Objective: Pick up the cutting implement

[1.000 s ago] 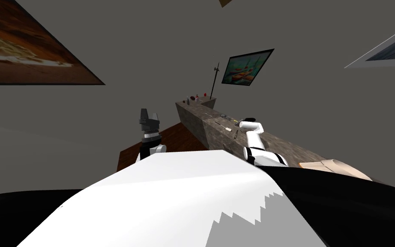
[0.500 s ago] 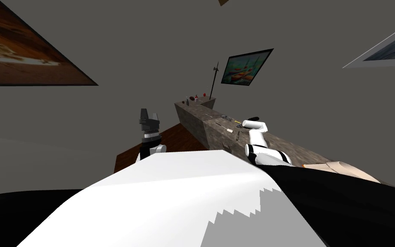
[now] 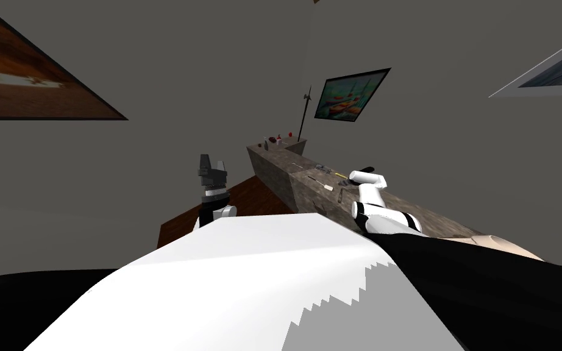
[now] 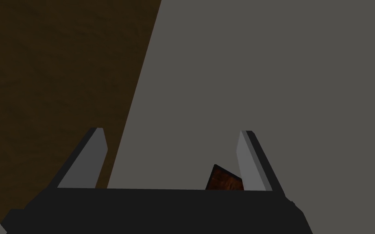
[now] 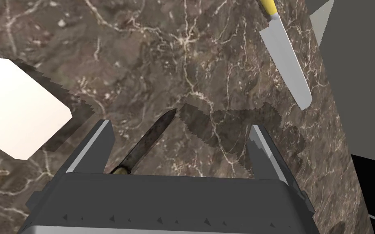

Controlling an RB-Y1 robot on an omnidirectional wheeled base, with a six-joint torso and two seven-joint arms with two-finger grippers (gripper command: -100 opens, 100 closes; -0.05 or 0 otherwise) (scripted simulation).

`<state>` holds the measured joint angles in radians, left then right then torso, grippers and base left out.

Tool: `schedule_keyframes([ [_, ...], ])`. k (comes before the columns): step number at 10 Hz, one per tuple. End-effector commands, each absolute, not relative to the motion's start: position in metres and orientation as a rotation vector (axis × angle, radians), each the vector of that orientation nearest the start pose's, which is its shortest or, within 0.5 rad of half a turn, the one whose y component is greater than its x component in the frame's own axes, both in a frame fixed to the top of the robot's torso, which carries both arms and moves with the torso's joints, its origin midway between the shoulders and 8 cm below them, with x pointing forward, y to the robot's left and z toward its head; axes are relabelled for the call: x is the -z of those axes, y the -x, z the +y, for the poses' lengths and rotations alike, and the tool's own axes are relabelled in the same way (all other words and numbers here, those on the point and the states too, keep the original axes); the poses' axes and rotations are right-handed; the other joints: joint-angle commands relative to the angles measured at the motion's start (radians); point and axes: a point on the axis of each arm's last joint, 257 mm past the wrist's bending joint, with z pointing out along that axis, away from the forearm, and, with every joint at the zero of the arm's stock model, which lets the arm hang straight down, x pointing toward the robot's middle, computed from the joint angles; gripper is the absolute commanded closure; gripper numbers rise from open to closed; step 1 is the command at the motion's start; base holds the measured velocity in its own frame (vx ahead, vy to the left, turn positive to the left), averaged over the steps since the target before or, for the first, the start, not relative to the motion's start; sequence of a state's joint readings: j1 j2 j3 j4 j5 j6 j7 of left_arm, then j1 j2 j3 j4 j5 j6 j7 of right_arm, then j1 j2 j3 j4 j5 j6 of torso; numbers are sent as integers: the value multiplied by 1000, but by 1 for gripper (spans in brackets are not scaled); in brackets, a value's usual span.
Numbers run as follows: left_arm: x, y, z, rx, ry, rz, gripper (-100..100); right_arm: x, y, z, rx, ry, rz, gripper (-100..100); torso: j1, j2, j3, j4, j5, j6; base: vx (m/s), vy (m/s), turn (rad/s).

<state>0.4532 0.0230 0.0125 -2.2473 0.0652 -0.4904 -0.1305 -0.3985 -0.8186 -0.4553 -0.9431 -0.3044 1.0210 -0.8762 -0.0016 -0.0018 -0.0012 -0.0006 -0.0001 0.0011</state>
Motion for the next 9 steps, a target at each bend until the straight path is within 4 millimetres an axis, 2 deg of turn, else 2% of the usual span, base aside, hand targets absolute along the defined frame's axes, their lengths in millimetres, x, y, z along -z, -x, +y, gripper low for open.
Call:
schedule_keyframes([
  [1, -24, -354, 286, 1226, 632, 622, 0, 264, -419, -709, -536, -2558, 94, -100, 0, 0, 0, 0, 0, 0, 55, -1, -11],
  [2, -24, -354, 286, 1227, 632, 622, 0, 264, -419, -709, -536, -2558, 94, -100, 0, 0, 0, 0, 0, 0, 21, -3, -21],
  [3, -24, -354, 286, 1227, 632, 622, 0, 263, -409, -713, -516, -2607, 3, -100, 0, 1, 1, 0, 0, 0, 90, -1, -9],
  [4, -24, -354, 286, 1226, 632, 622, 0, 273, -401, -713, -489, -2627, -12, -100, 1, -2, -1, 0, 0, 0, 68, -5, -32],
  [5, -24, -354, 286, 1226, 632, 622, 0, 273, -401, -713, -488, -2627, -12, -100, 0, -1, -1, 0, 0, 0, 32, -4, -23],
  [6, -24, -354, 286, 1227, 632, 622, 0, 271, -392, -715, -472, -2669, -100, -100, 0, 1, 0, 0, 0, 0, 104, -13, -72],
  [9, -24, -354, 286, 1227, 632, 622, 0, 282, -383, -714, -441, -2690, -118, -100, 1, 2, 1, 0, 0, 0, 23, 3, 13],
])
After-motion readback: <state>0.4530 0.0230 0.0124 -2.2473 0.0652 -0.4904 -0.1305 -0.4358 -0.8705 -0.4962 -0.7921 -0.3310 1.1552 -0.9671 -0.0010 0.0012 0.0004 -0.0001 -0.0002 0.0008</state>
